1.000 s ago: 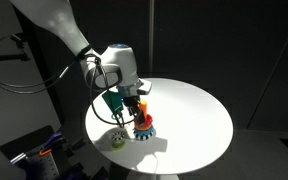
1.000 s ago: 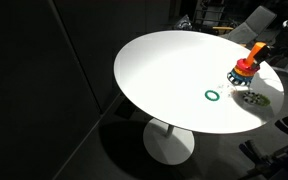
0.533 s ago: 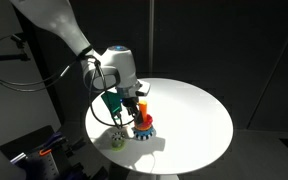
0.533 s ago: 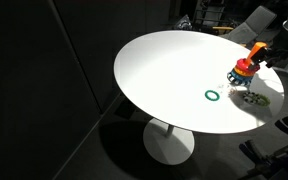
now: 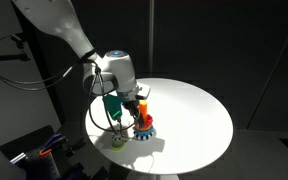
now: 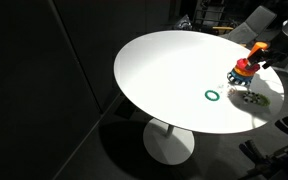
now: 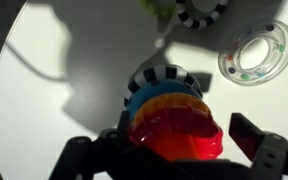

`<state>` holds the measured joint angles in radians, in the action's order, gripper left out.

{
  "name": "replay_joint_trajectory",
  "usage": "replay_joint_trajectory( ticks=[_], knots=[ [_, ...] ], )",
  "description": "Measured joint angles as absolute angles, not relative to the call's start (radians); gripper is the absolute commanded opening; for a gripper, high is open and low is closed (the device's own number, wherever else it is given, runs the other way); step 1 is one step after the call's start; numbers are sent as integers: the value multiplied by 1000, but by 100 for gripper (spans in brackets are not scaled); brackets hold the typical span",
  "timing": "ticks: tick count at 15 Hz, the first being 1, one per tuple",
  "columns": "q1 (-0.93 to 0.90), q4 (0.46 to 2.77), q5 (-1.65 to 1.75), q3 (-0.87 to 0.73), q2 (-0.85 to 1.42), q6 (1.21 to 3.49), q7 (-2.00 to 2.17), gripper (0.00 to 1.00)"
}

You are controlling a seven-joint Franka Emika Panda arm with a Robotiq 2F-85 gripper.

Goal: Remove the red hoop from the stand

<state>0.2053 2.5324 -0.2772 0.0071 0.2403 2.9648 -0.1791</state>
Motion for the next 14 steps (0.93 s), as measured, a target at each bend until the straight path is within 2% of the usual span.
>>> replay_joint_trajectory(
  ticks=[11,12,14],
  knots=[
    [319,2532,-372,138,286,3053,-262,100],
    [325,2532,-372,143,290,3060,-262,75],
    [337,2532,-372,154,299,3078,-262,67]
  ],
)
